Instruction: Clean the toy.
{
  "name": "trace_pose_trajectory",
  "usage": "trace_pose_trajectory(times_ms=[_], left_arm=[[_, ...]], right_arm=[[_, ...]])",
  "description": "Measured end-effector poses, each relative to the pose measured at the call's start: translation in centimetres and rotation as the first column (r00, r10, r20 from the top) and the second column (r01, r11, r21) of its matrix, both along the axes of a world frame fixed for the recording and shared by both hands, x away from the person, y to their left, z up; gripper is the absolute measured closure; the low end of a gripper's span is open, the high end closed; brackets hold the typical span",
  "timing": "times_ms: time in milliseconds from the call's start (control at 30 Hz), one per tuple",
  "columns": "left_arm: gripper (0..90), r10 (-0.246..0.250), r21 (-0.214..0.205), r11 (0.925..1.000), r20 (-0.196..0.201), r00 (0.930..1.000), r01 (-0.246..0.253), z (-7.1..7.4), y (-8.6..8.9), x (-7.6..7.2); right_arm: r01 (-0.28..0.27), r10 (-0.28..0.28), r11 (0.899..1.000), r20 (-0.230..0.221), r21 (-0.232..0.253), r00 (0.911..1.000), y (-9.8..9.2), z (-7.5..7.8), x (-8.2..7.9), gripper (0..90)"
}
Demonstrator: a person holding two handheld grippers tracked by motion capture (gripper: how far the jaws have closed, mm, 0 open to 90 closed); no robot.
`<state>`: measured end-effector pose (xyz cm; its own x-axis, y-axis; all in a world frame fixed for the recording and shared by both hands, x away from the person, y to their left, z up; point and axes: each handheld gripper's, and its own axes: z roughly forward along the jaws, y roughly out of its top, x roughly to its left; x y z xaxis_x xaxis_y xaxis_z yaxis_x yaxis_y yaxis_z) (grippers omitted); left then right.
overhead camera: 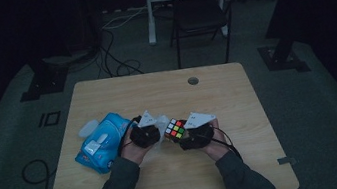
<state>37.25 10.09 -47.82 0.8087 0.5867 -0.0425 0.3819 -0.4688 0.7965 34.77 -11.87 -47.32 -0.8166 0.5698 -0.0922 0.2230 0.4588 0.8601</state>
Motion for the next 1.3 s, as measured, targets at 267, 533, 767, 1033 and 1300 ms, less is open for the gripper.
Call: trace_pose_trajectory(times_ms=[267,533,767,1033,1300], left_arm=[[88.2,-0.012,-0.035,0.9993,0.029,0.9995,0.013,1.2,0.2,-0.4],[88.2,-0.009,-0.043,0.9990,0.039,0.9992,0.011,1.9,-0.1,0.2],[88.0,-0.010,-0.063,0.9980,0.025,0.9996,0.012,1.6,-0.4,1.0],[88.0,-0.018,-0.049,0.9986,-0.005,0.9998,0.018,0.8,-0.6,1.6],[88.1,-0.031,-0.029,0.9991,-0.021,0.9993,0.030,-0.4,-0.4,0.9]], right_arm=[[0.007,-0.007,0.999,-0.006,-0.031,1.0000,0.0,-0.3,0.0,34.0],[-0.015,0.014,0.999,-0.003,-0.030,0.9999,0.4,-0.2,-0.3,34.1],[-0.041,0.041,0.999,0.006,-0.028,0.9991,0.6,-0.2,-0.7,34.0],[-0.056,0.056,0.998,0.004,-0.009,0.9984,0.5,0.0,-0.8,34.0],[-0.060,0.060,0.998,0.001,-0.001,0.9982,0.1,0.3,-0.8,34.1]])
